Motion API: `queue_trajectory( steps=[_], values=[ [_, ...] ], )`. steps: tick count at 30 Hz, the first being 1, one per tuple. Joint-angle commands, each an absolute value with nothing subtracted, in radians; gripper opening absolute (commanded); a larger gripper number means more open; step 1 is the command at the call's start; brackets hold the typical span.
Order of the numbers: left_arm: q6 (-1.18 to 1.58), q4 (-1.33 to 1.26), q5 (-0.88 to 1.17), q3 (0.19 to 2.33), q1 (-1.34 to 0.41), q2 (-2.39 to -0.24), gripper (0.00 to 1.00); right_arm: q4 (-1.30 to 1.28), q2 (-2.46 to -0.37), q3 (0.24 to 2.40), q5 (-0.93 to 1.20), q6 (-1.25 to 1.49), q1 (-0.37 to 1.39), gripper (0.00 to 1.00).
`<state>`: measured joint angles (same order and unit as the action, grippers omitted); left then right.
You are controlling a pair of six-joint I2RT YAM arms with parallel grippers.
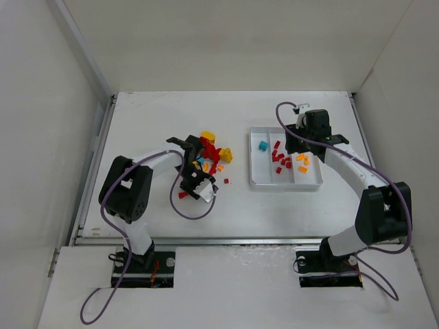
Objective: Sort the legos into containers by color
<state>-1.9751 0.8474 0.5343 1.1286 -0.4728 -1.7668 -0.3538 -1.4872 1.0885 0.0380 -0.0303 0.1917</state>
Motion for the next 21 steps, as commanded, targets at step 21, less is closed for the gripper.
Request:
queue_trajectory(
  steps=[21],
  values=[
    [-2.099, 0.890, 0.537, 1.127, -0.514, -1.769, 0.08, -0.313, -1.470, 1.074, 0.041, -0.066, 0.196, 0.62]
  ],
)
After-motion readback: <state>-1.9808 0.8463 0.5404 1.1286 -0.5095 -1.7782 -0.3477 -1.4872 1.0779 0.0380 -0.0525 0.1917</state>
